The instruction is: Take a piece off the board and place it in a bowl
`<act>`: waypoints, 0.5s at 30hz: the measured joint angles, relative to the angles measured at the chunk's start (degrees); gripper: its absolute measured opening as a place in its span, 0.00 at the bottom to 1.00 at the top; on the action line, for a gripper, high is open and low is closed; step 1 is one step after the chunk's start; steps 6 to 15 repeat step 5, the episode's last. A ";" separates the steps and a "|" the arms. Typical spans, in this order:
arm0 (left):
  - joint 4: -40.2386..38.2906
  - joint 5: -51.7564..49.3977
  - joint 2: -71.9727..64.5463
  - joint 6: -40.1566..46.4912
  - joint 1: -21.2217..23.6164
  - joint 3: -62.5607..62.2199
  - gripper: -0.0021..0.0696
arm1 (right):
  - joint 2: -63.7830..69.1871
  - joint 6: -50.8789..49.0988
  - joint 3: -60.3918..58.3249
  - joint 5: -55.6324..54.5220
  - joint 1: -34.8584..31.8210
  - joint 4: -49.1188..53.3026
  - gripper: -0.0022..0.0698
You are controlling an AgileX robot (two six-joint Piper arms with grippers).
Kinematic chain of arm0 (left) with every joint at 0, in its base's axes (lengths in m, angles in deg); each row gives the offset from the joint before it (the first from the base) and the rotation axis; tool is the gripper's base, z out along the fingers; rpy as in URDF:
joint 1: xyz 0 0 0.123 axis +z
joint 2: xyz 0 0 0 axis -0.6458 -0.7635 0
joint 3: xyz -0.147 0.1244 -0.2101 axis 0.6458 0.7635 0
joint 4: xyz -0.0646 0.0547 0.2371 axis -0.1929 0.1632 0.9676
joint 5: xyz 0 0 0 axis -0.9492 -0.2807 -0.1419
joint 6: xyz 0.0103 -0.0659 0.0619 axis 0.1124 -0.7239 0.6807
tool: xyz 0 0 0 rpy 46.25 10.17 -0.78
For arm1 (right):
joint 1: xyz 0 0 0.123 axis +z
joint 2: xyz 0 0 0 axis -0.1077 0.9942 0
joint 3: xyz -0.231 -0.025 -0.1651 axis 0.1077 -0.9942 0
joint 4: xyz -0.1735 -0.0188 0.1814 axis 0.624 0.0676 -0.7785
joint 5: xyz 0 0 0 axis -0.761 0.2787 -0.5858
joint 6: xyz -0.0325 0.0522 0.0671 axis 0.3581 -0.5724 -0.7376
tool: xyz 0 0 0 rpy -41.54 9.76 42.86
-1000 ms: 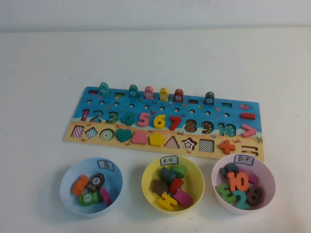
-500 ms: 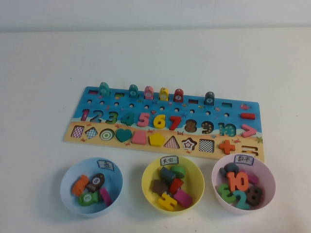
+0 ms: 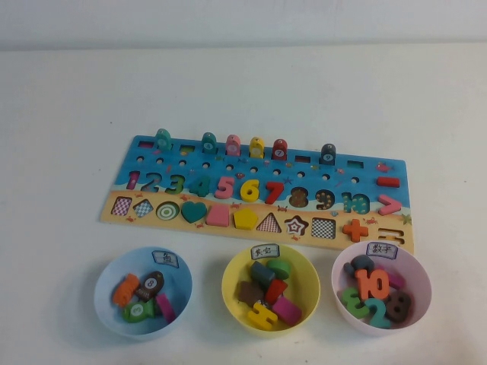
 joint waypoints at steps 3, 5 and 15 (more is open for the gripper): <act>0.00 0.00 0.00 0.00 0.00 0.00 0.02 | 0.00 0.00 0.00 0.00 0.00 0.00 0.01; 0.00 0.00 0.00 0.00 0.00 0.00 0.02 | 0.00 0.00 0.00 0.00 0.00 0.00 0.01; 0.00 0.00 0.00 0.00 0.00 0.00 0.02 | 0.00 0.00 0.00 0.00 0.00 0.00 0.01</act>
